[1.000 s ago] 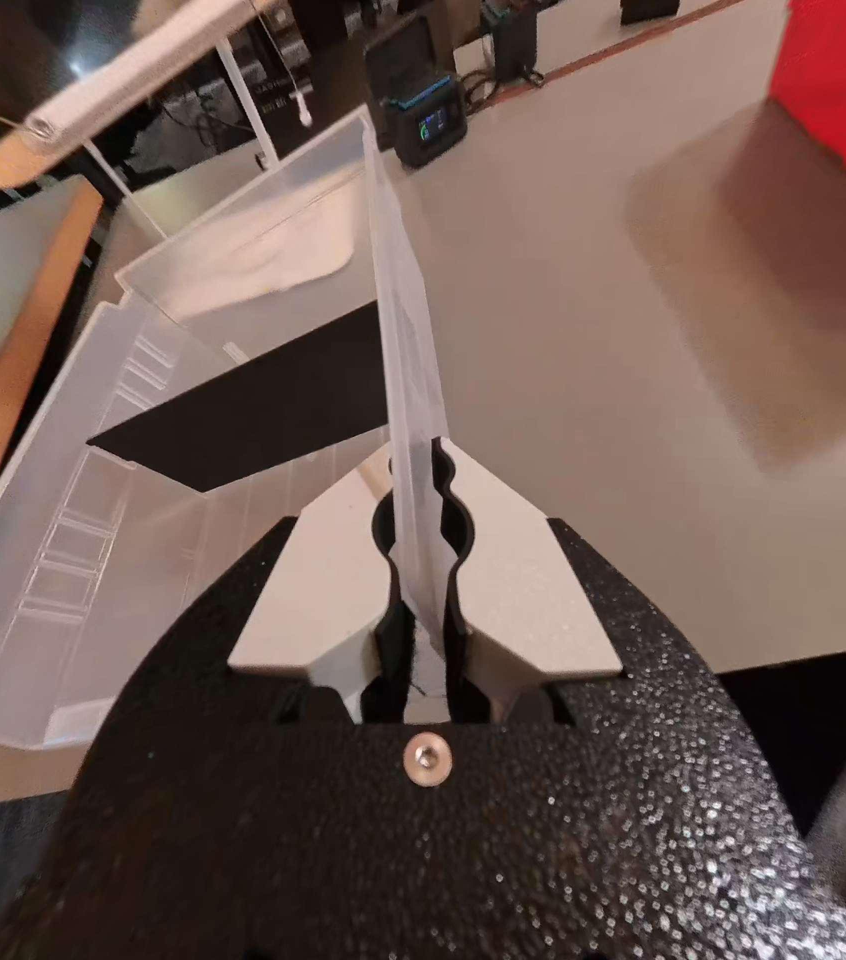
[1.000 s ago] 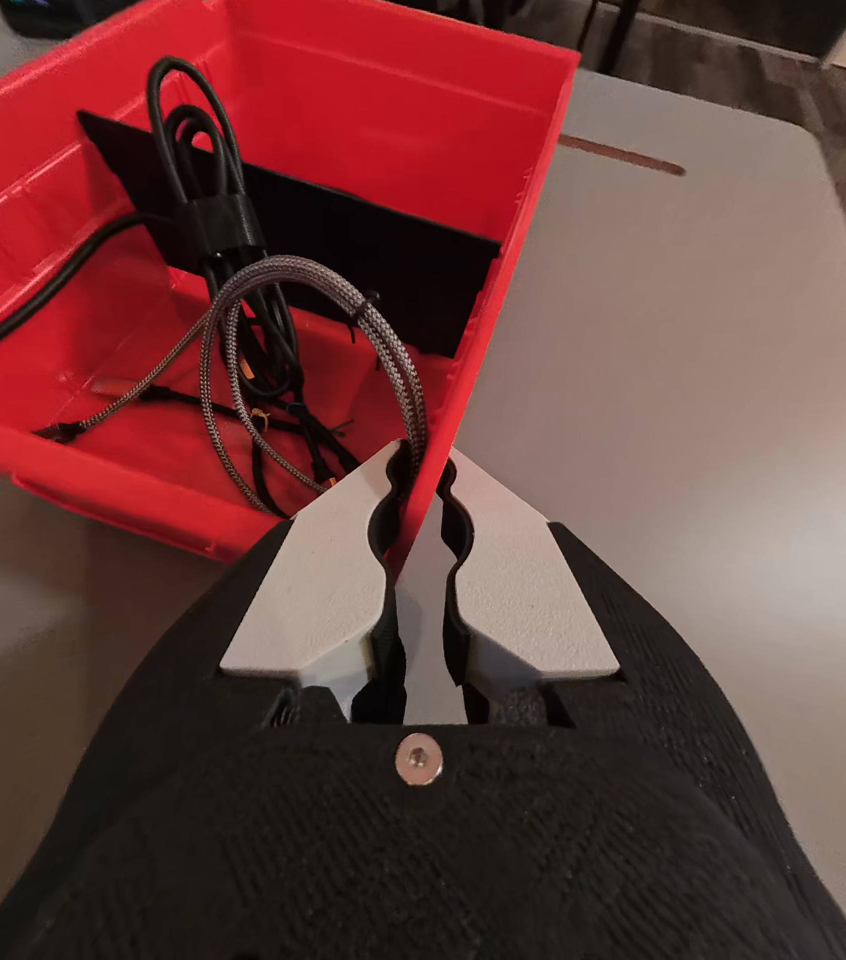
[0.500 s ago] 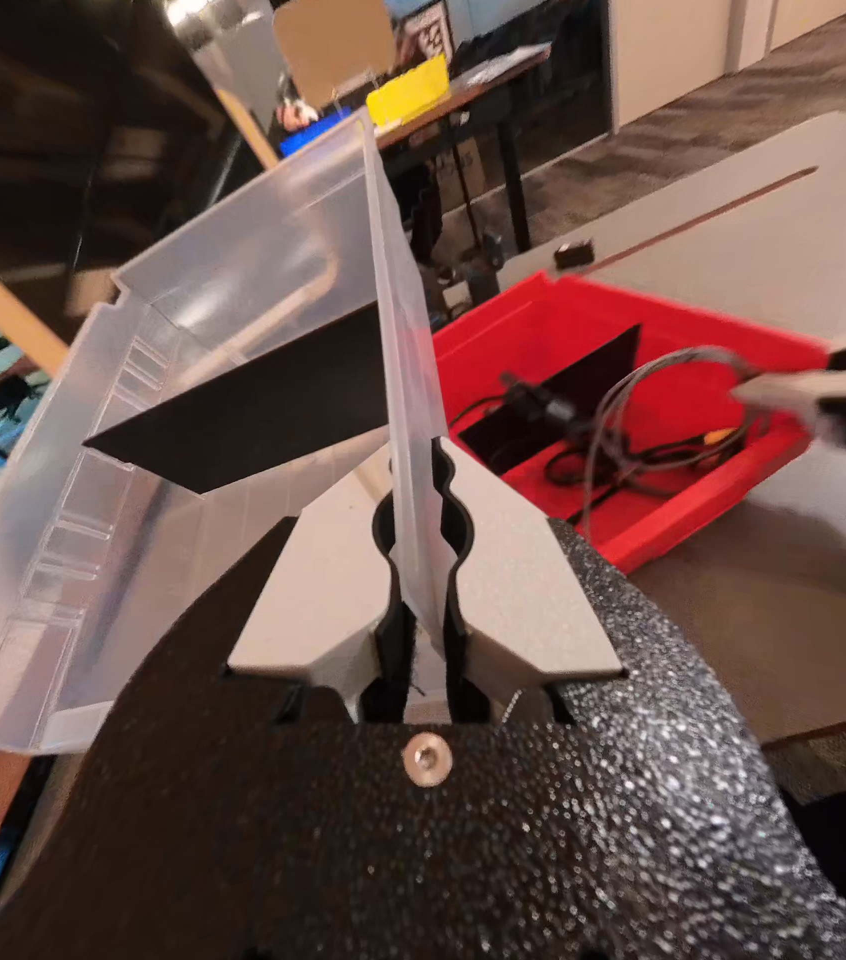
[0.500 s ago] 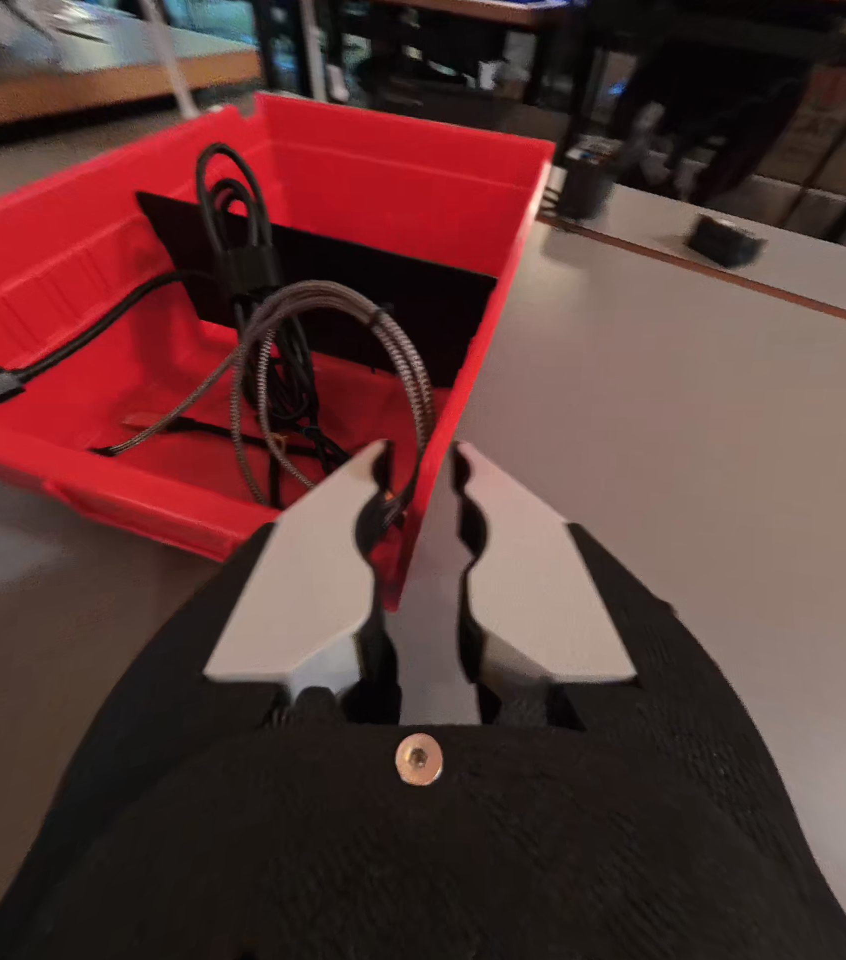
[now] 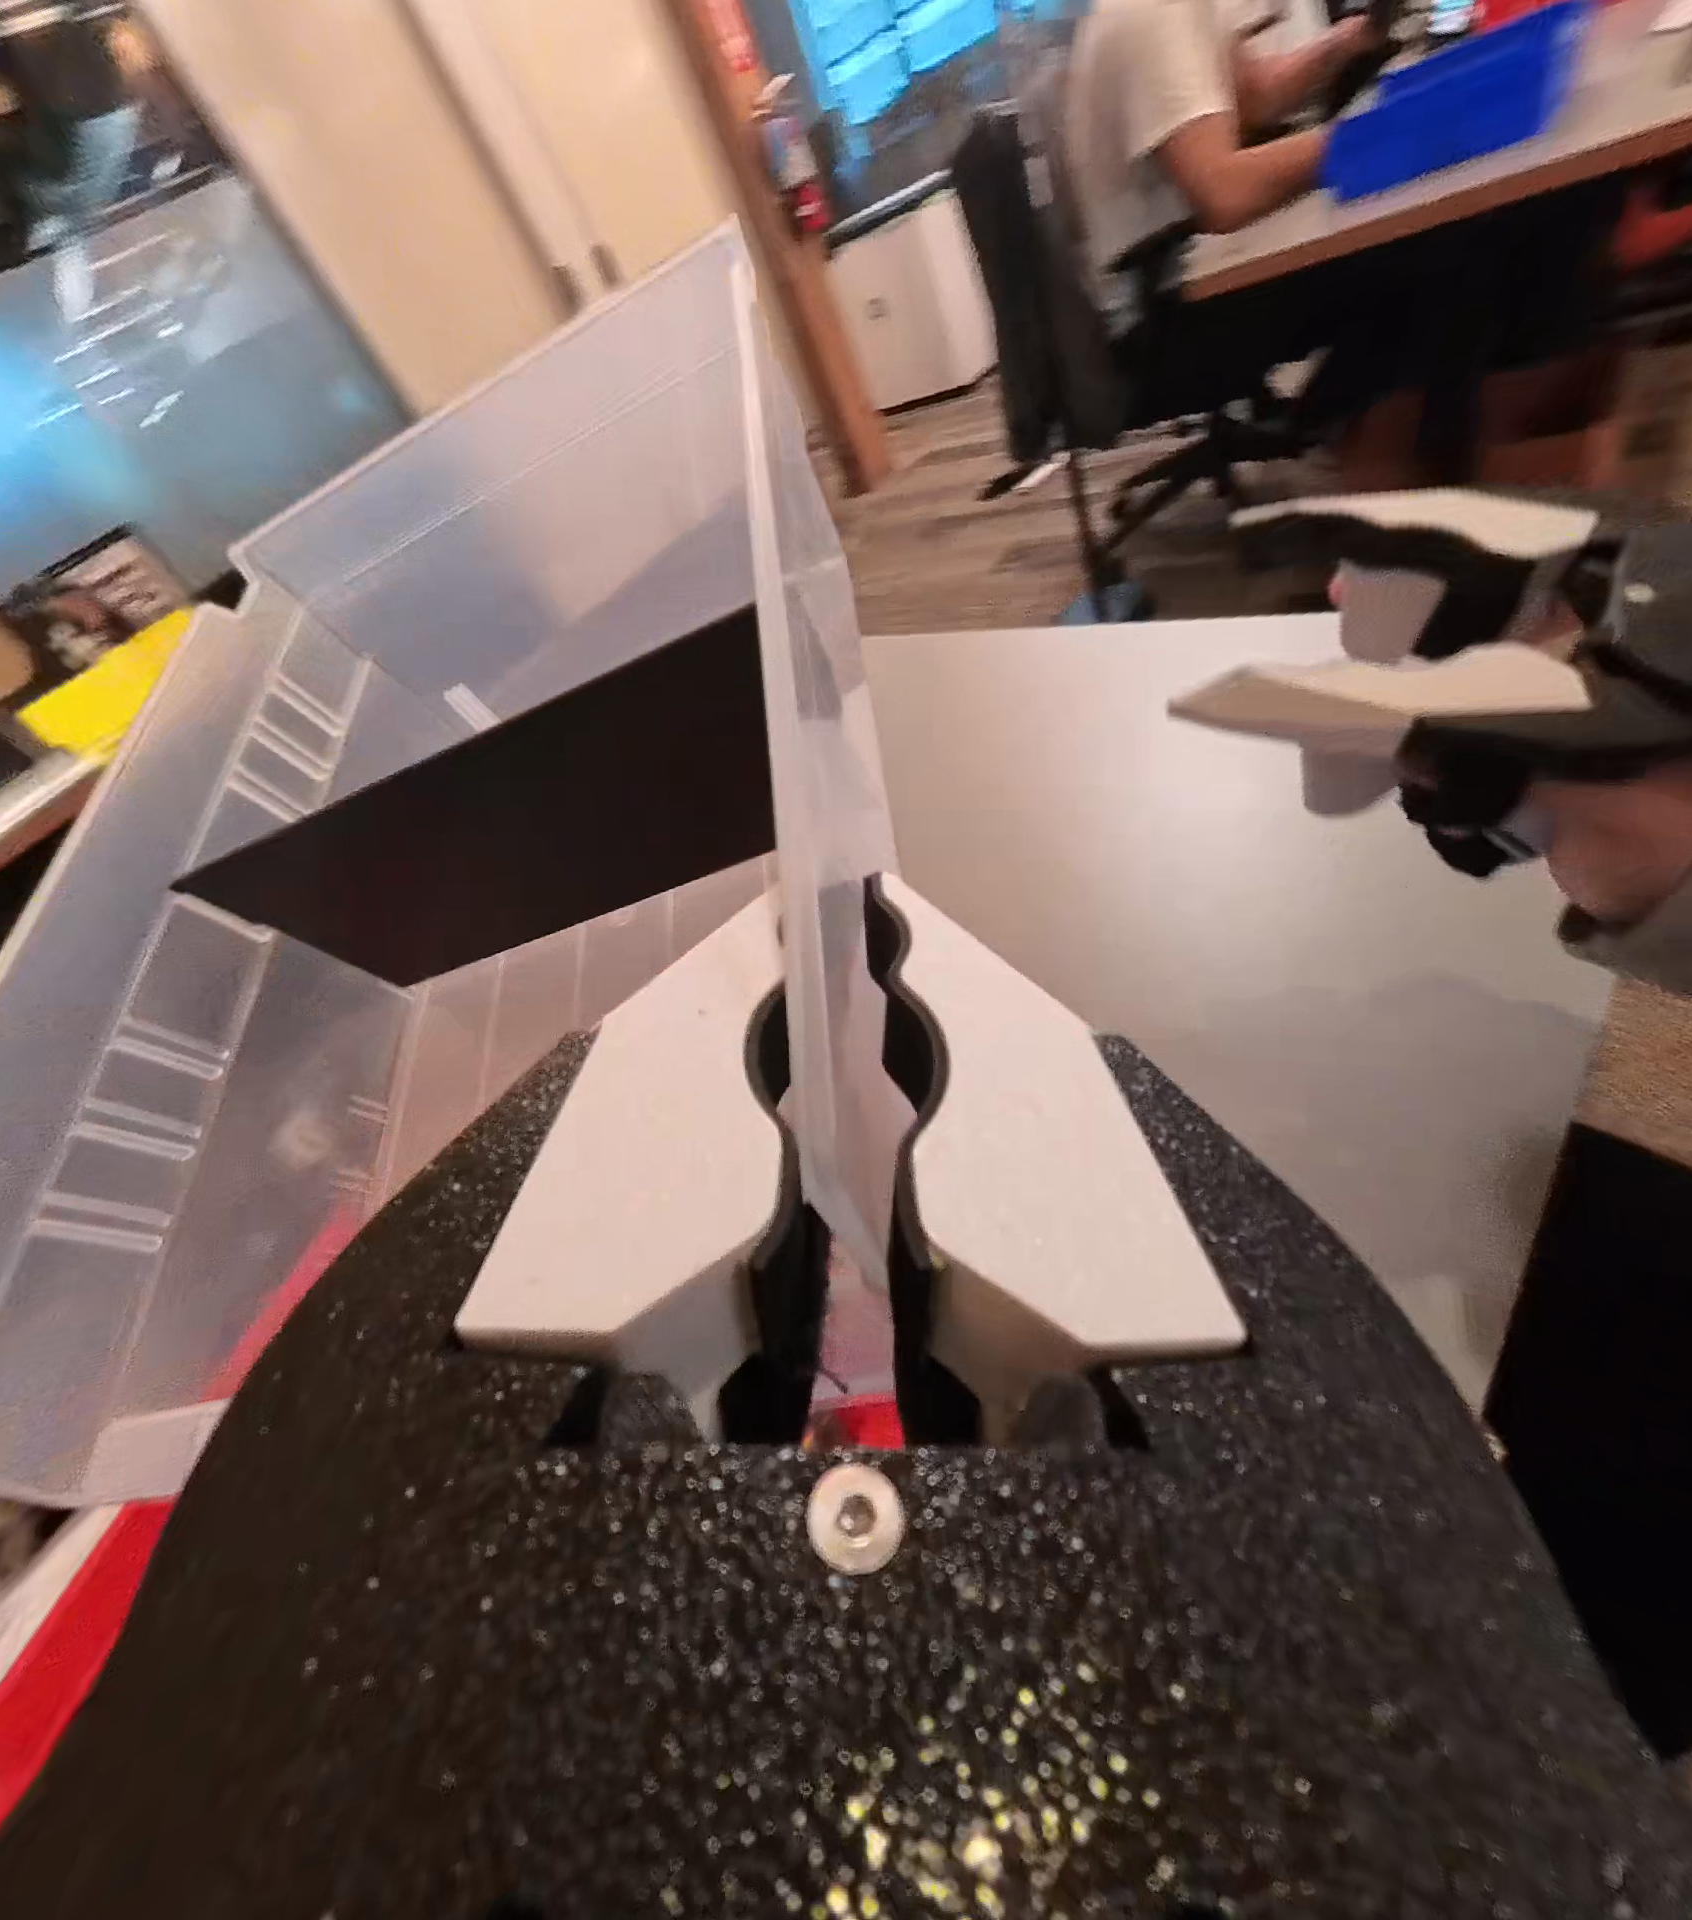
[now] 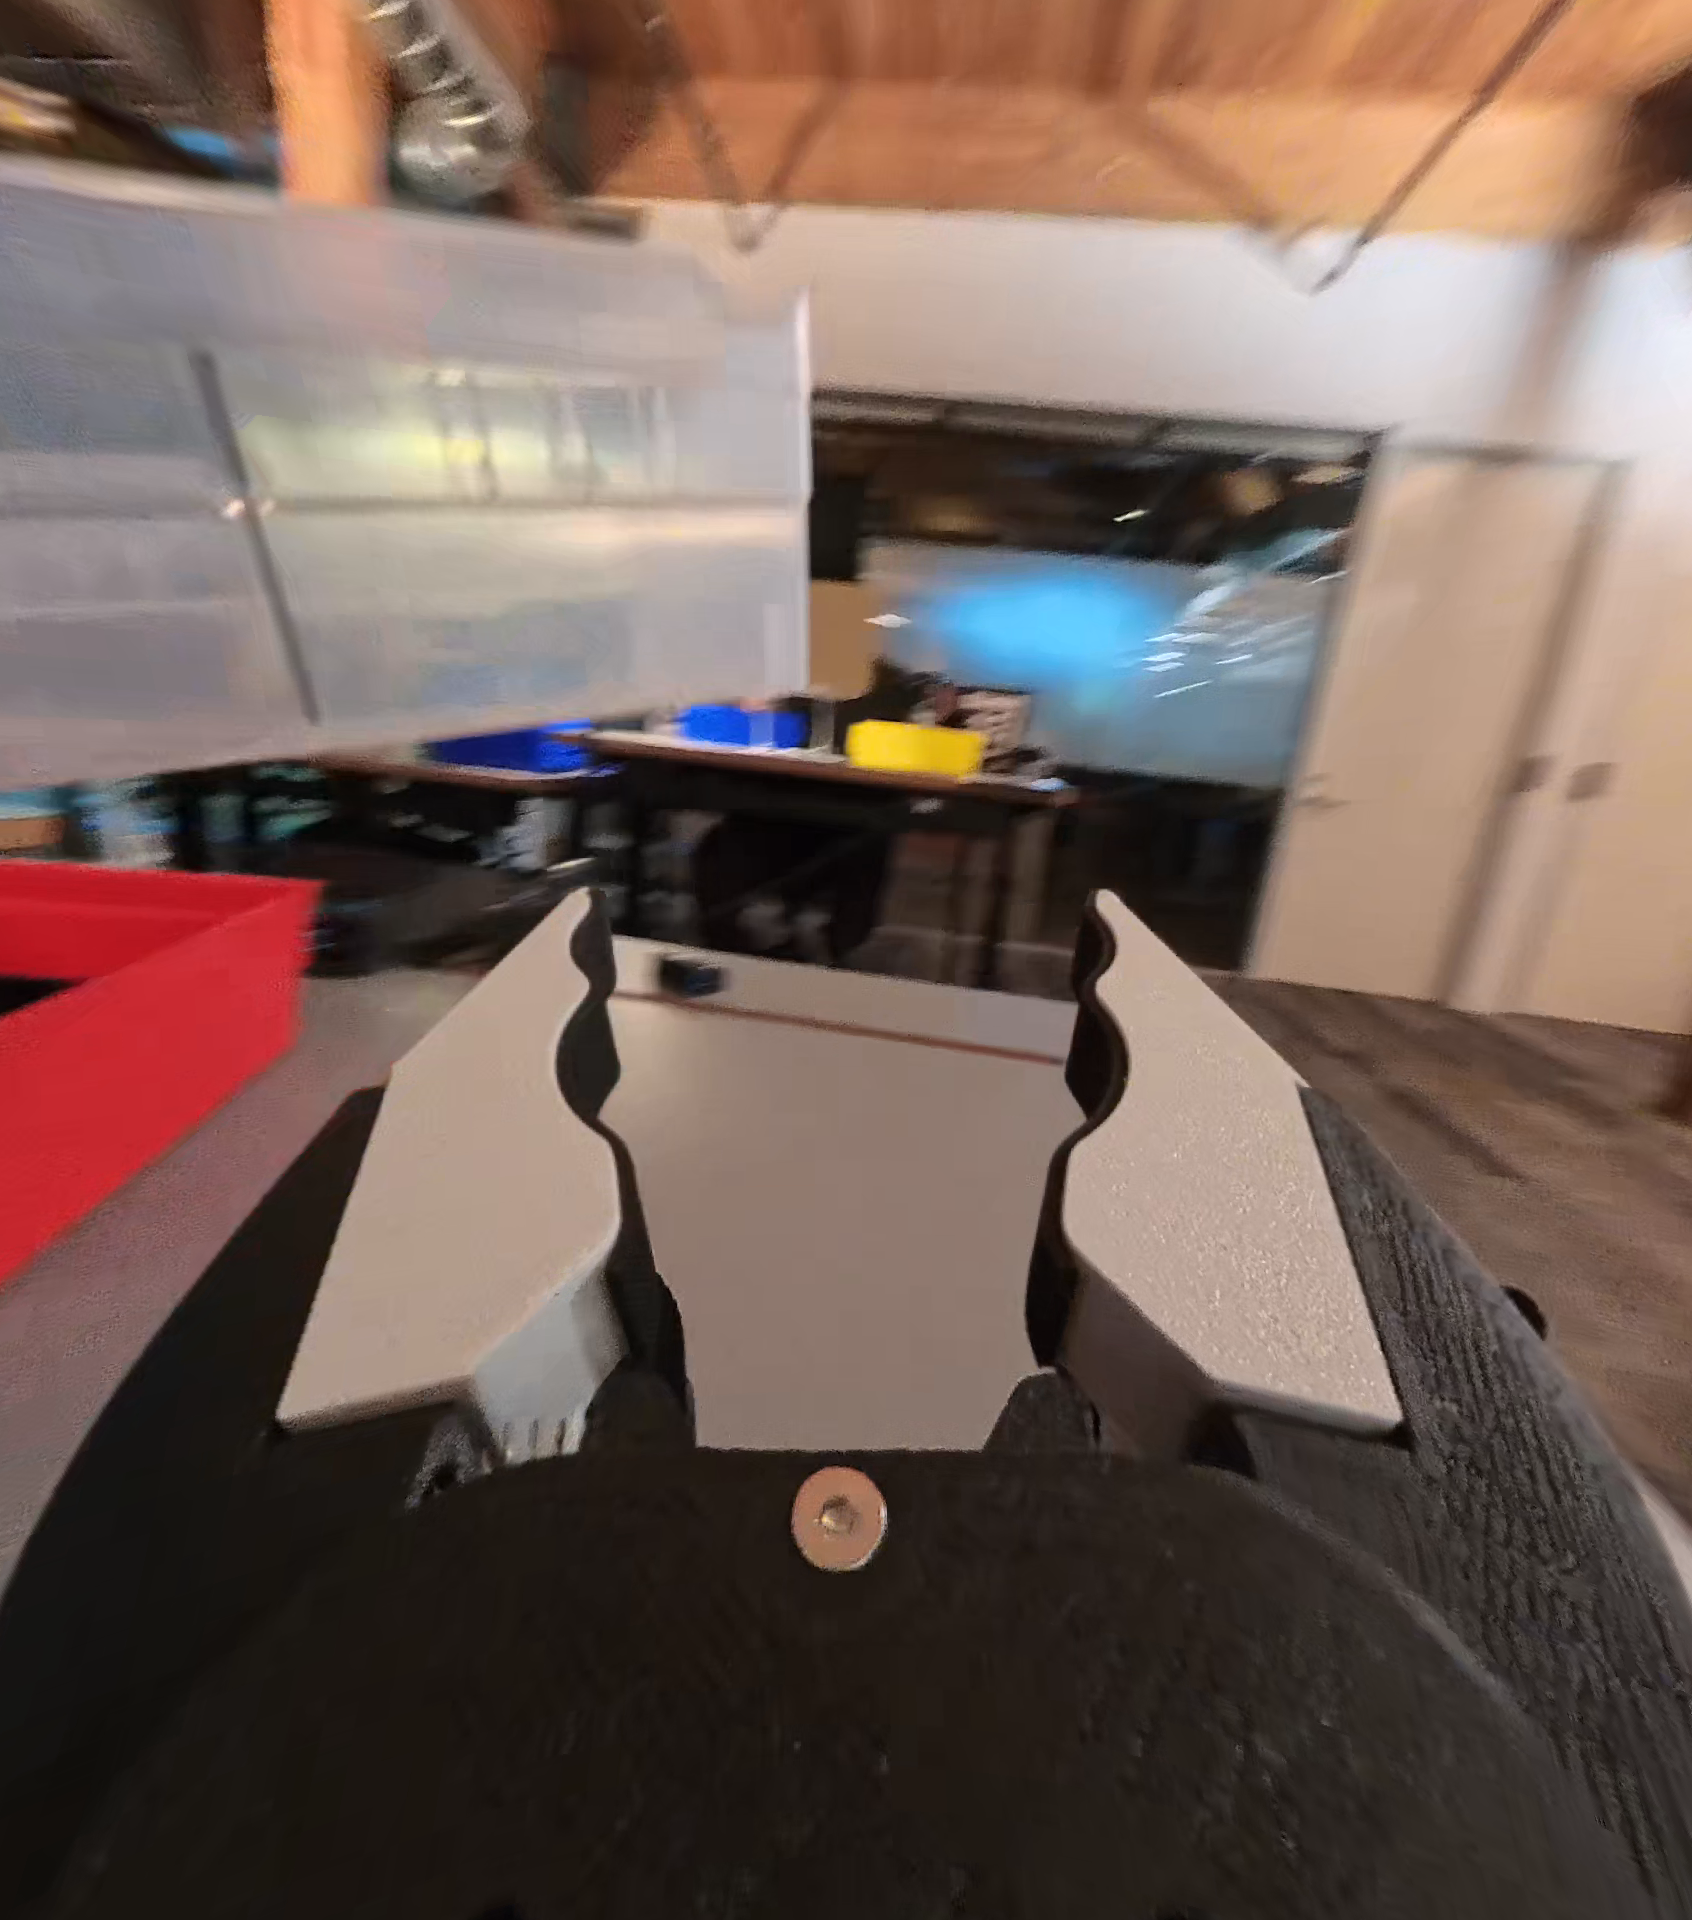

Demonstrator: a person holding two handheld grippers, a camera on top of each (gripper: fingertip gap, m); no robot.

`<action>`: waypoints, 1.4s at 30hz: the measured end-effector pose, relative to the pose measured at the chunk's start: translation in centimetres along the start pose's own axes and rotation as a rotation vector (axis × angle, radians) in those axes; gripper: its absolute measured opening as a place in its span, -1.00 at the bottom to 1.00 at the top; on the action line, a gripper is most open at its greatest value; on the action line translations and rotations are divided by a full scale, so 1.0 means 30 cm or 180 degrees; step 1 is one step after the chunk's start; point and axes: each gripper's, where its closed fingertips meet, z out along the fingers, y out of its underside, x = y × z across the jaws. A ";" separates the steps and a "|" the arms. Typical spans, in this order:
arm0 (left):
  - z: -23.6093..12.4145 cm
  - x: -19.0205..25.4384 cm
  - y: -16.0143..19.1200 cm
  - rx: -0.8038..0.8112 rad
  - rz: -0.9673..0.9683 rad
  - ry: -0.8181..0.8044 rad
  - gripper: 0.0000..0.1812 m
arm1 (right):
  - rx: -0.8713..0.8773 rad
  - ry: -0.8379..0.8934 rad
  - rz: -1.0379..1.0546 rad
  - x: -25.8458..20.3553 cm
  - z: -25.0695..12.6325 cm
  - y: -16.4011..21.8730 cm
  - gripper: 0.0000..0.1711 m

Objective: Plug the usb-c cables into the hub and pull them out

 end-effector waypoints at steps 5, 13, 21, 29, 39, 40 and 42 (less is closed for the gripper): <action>0.303 0.245 -0.029 0.0005 0.0163 0.0682 -0.94 | 0.0167 0.0952 -0.0418 0.354 -0.154 0.001 -0.08; 0.608 0.455 0.179 -0.0397 0.0218 0.0790 -0.94 | -0.0049 0.1051 -0.0181 0.477 -0.193 0.075 -0.06; 0.676 0.495 0.330 -0.0493 0.0074 0.0673 -0.94 | -0.0116 0.1029 0.0033 0.479 -0.192 0.098 -0.06; 0.429 0.300 0.254 -0.0045 -0.0242 0.0007 0.23 | -0.0209 0.1189 0.0115 0.376 -0.149 0.081 0.02; -0.468 -0.365 0.542 0.0125 -0.0966 -0.2422 0.25 | -0.0987 0.0854 0.0241 -0.068 0.006 0.216 0.27; -0.502 -0.384 0.604 -0.0061 -0.1049 -0.2502 0.25 | -0.1103 0.0985 0.0141 -0.074 0.014 0.244 0.27; -0.523 -0.398 0.704 -0.0376 -0.1221 -0.2493 0.25 | -0.1306 0.0991 0.0133 -0.111 0.037 0.305 0.30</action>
